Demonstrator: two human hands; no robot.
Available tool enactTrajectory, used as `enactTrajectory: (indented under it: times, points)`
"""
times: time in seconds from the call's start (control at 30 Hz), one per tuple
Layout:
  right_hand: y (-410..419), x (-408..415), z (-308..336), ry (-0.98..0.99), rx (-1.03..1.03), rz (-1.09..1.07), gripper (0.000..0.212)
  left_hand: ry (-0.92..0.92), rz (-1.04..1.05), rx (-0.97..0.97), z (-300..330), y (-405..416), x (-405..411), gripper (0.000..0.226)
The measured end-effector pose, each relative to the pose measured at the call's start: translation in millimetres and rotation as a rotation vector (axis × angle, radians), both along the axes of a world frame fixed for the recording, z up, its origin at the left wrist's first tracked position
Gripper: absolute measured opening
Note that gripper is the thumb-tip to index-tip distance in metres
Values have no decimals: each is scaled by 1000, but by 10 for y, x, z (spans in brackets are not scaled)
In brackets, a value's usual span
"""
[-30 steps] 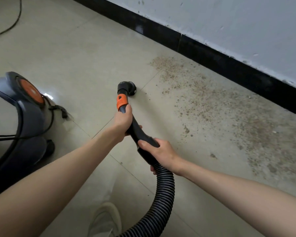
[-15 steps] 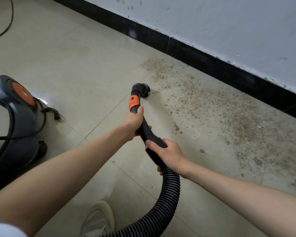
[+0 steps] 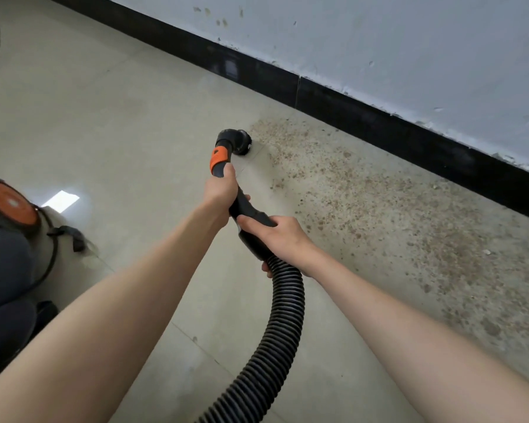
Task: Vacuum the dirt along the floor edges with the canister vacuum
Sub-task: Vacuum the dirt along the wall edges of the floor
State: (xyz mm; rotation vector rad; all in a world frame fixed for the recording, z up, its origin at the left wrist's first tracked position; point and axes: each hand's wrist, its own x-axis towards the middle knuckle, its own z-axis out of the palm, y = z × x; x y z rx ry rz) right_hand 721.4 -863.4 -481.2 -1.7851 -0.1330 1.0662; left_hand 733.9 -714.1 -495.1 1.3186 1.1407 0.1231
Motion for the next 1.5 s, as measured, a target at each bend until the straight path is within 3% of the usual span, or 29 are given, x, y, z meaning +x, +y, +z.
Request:
enactTrajectory:
  times: [0.23,0.6,1.0,1.17,1.5]
  points:
    - [334,362,-126,46,42,-41,48,72,-27,73,-29,315,421,39]
    - [-17,399,-211,37,56,-150,45,60,-140,67,-121,-42,592,49]
    - [688,900,-98,-68,38,26,51,60,-2,43,-52,685,943,53]
    - [786,1086,-193,-92,50,17,57,67,-30,55,-86,799,1225,50]
    - [373,1025,-346,-96,94,-139,45,30,-181,26,-150,343,1421,32]
